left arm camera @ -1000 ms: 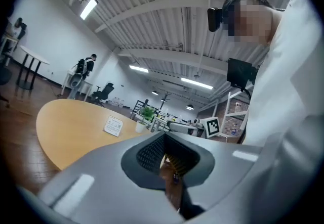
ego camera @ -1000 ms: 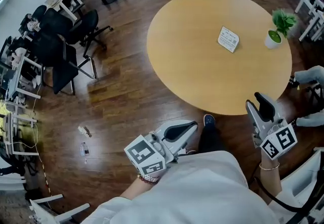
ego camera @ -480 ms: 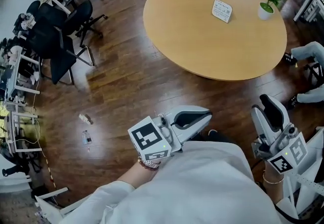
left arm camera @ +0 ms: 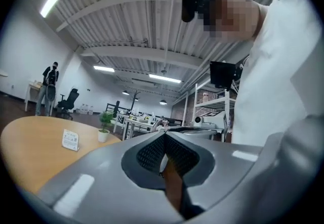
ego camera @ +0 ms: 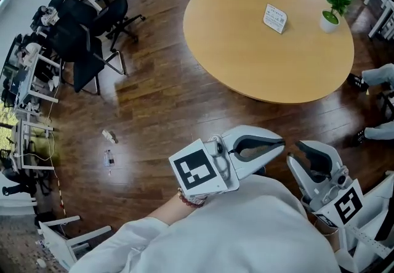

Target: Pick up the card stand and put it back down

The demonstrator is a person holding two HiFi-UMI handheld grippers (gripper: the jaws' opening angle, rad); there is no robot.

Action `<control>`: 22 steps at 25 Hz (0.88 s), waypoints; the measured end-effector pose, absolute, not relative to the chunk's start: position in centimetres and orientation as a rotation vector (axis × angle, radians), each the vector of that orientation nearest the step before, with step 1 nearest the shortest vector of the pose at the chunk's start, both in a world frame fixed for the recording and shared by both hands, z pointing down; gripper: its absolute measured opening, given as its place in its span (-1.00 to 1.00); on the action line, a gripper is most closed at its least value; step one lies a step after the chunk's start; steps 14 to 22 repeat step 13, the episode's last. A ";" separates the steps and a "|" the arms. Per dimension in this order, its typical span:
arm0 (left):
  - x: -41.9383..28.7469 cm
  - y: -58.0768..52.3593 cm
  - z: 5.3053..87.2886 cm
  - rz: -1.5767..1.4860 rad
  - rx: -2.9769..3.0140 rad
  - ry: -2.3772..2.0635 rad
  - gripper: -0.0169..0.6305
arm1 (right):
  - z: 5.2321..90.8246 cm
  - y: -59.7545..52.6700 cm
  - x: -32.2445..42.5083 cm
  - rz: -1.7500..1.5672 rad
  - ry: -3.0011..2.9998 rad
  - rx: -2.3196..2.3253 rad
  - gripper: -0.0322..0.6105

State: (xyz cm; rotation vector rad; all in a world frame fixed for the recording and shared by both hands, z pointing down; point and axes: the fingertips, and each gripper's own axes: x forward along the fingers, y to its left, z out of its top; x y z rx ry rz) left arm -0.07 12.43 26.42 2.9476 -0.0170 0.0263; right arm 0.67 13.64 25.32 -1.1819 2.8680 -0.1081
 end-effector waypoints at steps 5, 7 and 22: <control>0.9 12.9 25.8 0.045 2.974 -0.008 -0.95 | 23.9 13.9 2.5 -0.104 2.829 -1.205 -0.64; 0.9 12.7 26.3 0.056 2.973 -0.024 -0.95 | 24.4 13.9 2.8 -0.110 2.820 -1.221 -0.66; 0.8 13.4 26.7 0.032 2.938 -0.063 -0.95 | 25.0 14.7 3.0 -0.102 2.832 -1.212 -0.66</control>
